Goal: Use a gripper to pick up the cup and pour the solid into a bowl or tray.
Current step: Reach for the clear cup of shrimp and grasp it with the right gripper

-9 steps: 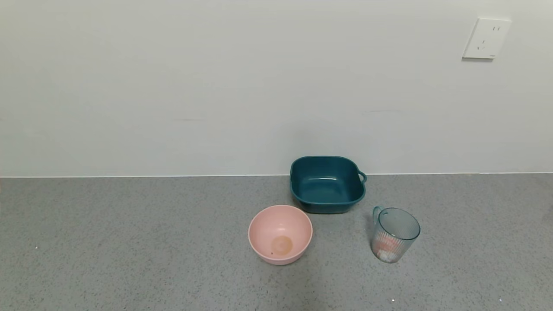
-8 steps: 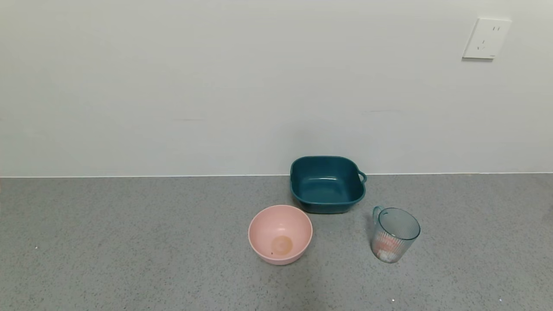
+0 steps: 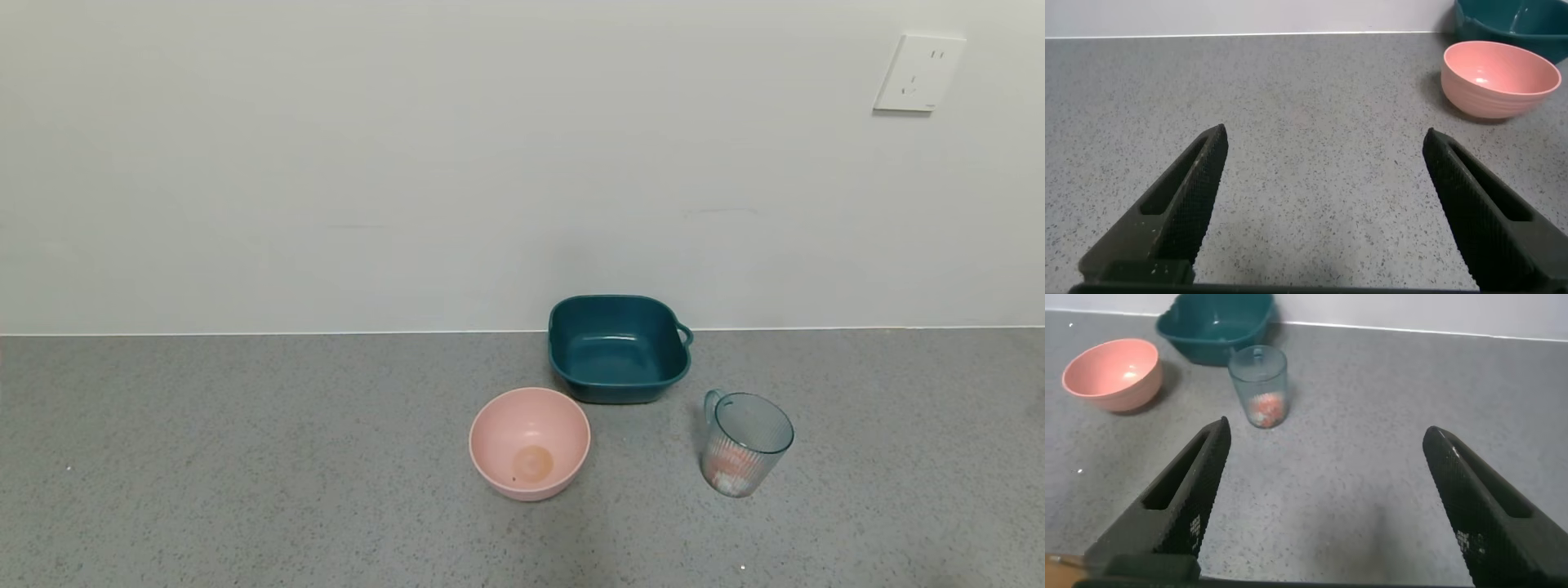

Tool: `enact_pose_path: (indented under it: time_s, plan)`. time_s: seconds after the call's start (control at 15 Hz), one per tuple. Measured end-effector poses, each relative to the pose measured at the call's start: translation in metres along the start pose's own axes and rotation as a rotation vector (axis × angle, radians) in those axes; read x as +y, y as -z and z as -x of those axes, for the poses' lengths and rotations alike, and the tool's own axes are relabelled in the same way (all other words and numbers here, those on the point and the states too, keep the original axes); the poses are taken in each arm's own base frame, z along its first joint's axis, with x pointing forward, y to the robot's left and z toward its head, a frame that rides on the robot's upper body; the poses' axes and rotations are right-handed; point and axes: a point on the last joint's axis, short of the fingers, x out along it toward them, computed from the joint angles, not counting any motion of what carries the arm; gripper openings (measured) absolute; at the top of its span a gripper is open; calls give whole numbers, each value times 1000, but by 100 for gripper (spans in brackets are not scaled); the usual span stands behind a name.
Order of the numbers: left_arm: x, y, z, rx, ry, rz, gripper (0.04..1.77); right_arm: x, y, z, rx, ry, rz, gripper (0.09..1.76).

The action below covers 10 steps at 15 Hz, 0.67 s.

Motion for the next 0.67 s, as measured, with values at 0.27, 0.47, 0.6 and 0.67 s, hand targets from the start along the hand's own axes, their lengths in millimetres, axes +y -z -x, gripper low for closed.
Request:
enact_pose_path:
  time_s: [0.27,0.47,0.6,0.67]
  plan:
    - [0,0,0,0,0,0,172,1,-16,-45,122,-50,5,171]
    - [0,0,0,0,0,0,172,2,-14,-76,236,-59,6,171]
    - [0,0,0,0,0,0,172,3,-9,-95,302,-74,3,171]
    - [0,0,0,0,0,0,172,3,-6,-103,335,-91,0,171]
